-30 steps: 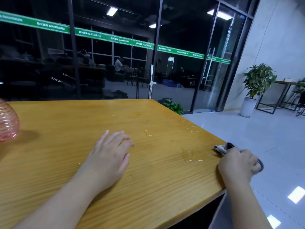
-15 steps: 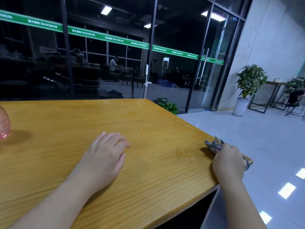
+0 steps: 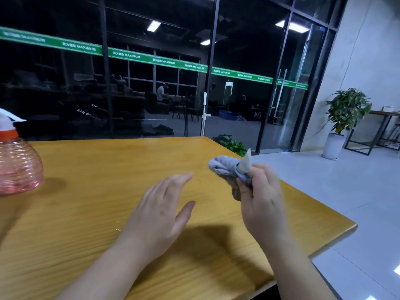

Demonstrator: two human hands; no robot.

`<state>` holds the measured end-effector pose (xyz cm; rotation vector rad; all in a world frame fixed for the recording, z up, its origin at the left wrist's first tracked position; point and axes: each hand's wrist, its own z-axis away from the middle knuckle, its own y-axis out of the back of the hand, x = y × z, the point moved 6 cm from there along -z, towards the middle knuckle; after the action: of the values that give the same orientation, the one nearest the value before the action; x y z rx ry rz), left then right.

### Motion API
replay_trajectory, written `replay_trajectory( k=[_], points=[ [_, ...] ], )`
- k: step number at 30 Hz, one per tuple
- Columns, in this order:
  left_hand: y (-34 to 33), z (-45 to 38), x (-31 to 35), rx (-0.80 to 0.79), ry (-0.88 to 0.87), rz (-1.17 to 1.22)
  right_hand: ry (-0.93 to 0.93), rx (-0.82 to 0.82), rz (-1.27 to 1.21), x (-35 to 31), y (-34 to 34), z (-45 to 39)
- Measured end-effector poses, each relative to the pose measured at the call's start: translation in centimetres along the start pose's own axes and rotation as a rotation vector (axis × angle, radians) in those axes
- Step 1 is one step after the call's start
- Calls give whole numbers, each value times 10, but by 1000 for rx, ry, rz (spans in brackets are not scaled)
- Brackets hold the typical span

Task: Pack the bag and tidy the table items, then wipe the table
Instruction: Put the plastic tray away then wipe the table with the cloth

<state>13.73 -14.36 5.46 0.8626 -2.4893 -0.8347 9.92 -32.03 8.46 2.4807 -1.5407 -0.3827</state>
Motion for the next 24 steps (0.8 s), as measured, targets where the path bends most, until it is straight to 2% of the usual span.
replay_trajectory(
  k=[4,8,11,14,16,19,22,24],
  points=[
    [26,-4,2,182,-11,143,122,-82,-91,-41,-23,-12],
    [59,-5,-8,369,7,182,103,-183,-289,-66,-33,-32],
    [79,-6,-15,399,48,142,-110,-349,-497,-78,-52,-46],
    [94,-11,-17,337,87,261,-432,-516,-698,-77,-76,-56],
    [104,-16,-16,312,77,314,-571,-619,-826,-80,-89,-58],
    [116,-24,-17,324,118,331,-587,-694,-1057,-96,-97,-61],
    [124,-28,-20,335,160,309,-747,-814,-1340,-107,-97,-51],
    [128,-29,-21,357,174,271,-653,-876,-1360,-108,-96,-47]
  ],
)
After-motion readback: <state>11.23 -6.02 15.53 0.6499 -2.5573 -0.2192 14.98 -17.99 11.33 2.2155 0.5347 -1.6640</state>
